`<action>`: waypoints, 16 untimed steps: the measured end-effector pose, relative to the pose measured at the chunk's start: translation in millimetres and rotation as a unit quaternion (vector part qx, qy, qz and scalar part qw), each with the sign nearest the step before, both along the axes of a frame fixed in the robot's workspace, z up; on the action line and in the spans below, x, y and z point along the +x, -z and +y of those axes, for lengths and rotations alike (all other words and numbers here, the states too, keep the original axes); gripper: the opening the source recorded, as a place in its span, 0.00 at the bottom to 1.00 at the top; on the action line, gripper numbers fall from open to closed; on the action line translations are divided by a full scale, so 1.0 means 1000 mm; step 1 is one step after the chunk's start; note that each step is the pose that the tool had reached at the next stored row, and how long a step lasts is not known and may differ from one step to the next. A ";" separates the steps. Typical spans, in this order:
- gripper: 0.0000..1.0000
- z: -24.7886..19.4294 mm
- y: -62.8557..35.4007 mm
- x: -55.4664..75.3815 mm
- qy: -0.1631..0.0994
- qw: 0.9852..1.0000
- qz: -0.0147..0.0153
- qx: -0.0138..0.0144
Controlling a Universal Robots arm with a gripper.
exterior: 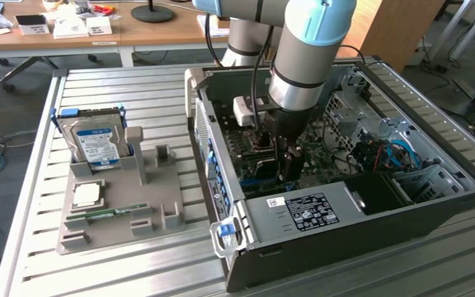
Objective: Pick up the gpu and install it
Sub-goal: 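Insert the gpu into the slot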
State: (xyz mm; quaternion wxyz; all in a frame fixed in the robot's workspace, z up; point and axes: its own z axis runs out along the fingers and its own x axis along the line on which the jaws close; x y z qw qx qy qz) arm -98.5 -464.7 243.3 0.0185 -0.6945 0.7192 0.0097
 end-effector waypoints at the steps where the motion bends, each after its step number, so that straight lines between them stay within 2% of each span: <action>1: 0.99 0.0000 0.0000 0.000 0.000 1.000 0.000 0.000; 4: 0.97 0.0000 0.0000 0.000 0.000 1.000 0.000 0.000; 5: 0.91 0.0000 0.0000 0.000 0.000 1.000 0.000 0.000; 8: 0.85 0.0000 0.0000 0.000 0.000 1.000 0.000 0.000; 11: 0.68 0.0000 0.0000 0.000 0.000 1.000 0.000 0.000; 12: 0.68 0.0000 0.0000 0.000 0.000 1.000 0.000 0.000; 14: 0.56 0.0000 0.0000 0.000 0.000 1.000 0.000 0.000; 15: 0.56 0.0000 0.0000 0.000 0.000 1.000 0.000 0.000; 16: 0.50 0.0000 0.0000 0.000 0.000 1.000 0.000 0.000</action>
